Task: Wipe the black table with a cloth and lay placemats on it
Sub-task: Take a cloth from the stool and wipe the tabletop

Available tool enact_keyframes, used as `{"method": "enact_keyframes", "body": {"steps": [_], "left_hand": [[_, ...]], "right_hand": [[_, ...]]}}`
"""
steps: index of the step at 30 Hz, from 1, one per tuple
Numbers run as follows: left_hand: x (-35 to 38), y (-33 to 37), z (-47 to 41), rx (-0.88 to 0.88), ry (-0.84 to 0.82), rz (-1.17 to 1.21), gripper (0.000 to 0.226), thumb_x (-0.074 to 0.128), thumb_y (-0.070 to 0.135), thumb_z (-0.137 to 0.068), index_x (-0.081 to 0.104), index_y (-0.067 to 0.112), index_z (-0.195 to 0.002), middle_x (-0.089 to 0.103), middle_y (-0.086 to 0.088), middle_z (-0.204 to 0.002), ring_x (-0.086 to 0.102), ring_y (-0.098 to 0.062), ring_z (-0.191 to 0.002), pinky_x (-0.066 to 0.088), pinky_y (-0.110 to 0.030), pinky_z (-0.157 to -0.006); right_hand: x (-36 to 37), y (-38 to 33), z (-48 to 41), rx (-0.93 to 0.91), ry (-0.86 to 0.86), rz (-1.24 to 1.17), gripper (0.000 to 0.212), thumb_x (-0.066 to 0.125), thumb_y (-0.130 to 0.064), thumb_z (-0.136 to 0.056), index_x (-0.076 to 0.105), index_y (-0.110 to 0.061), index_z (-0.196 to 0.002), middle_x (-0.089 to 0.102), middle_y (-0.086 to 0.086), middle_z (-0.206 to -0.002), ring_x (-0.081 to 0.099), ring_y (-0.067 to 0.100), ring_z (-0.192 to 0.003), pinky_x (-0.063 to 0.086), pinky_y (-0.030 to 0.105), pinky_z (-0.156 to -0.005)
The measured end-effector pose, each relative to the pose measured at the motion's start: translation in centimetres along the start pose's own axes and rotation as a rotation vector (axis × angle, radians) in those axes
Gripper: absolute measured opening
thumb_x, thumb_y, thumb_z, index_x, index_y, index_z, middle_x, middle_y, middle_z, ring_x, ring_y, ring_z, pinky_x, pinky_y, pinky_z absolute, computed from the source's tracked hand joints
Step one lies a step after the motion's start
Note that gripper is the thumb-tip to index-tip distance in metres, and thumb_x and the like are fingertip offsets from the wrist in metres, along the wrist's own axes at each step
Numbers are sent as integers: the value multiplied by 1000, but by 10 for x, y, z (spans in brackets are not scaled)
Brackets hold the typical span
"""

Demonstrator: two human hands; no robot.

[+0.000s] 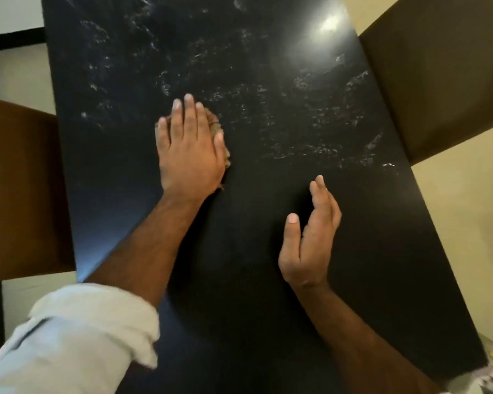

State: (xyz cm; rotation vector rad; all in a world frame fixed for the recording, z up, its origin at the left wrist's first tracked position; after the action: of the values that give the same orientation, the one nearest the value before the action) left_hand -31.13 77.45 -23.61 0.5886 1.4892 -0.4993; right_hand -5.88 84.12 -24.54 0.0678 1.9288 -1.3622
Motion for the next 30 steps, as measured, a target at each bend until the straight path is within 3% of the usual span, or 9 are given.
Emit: {"method": "enact_keyframes", "body": {"steps": [6,11,13,15,17,20,23,26,30], "left_hand": [[11,136,-19,313,14,26,73,16,48,-117,17,5,-176,10,-18,-186,11,-34,-173,14,-61,-137],[11,156,39,489,-74,16,75,15,52,-118,6,7,-178,-1,-16,-187,1,-32,-174,10,-59,-138],[-7,137,41,441,-138,277,76,23,53,-119,2,10,-178,-6,-11,-187,-4,-27,-174,3,-57,-140],[-21,91,35,253,-105,481,73,28,49,-119,5,13,-179,-5,-5,-187,-4,-24,-174,-1,-52,-141],[-23,35,35,109,-81,394,68,28,45,-119,14,14,-178,3,-4,-187,1,-26,-174,4,-54,-141],[-7,-9,43,97,-184,226,66,27,45,-120,20,14,-178,7,-7,-188,3,-29,-174,10,-57,-140],[5,-7,47,141,-170,112,69,19,49,-118,14,16,-179,2,-7,-188,1,-30,-174,8,-55,-140],[10,-6,47,146,-147,82,73,14,52,-116,13,15,-179,2,-7,-188,2,-31,-174,9,-56,-140],[11,-5,47,137,-102,74,72,15,50,-116,14,14,-178,5,-8,-188,4,-32,-174,11,-56,-140]], "right_hand": [[-4,2,2,-10,82,-66,77,45,-35,-106,31,10,-167,29,21,-179,30,36,-163,35,56,-130],[-12,-3,0,13,150,-122,69,43,-30,-108,39,8,-164,36,22,-175,34,31,-163,32,41,-131],[-17,-6,-1,60,158,-111,58,46,-25,-110,46,1,-162,37,18,-176,34,28,-164,33,46,-131],[-20,-10,-15,100,115,28,54,51,-30,-111,51,-11,-161,38,8,-177,28,25,-166,32,54,-132],[-10,-16,-41,64,20,331,62,49,-47,-110,47,-19,-166,34,4,-180,20,29,-169,31,59,-133],[29,-31,-73,-1,-155,638,76,37,-69,-109,31,-31,-175,16,9,-186,7,43,-172,29,63,-130],[55,-31,-66,-29,-189,673,76,38,-70,-109,28,-36,-176,17,9,-186,6,46,-171,27,66,-131],[36,-10,-29,-94,-216,695,74,39,-71,-107,24,-44,-175,15,4,-186,5,43,-172,33,67,-126],[-21,35,-25,43,-200,760,75,34,-74,-107,14,-49,-176,10,1,-187,4,42,-172,36,69,-123]]}}
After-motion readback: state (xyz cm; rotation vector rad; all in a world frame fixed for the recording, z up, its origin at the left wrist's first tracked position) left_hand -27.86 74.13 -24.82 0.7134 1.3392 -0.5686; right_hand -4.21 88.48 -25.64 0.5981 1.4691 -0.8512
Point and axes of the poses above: each hand's wrist, its own z-axis away from the middle knuckle, its own x-axis out of the palm, y = z × x, the point moved 4 cm from there along -z, towards the middle knuckle
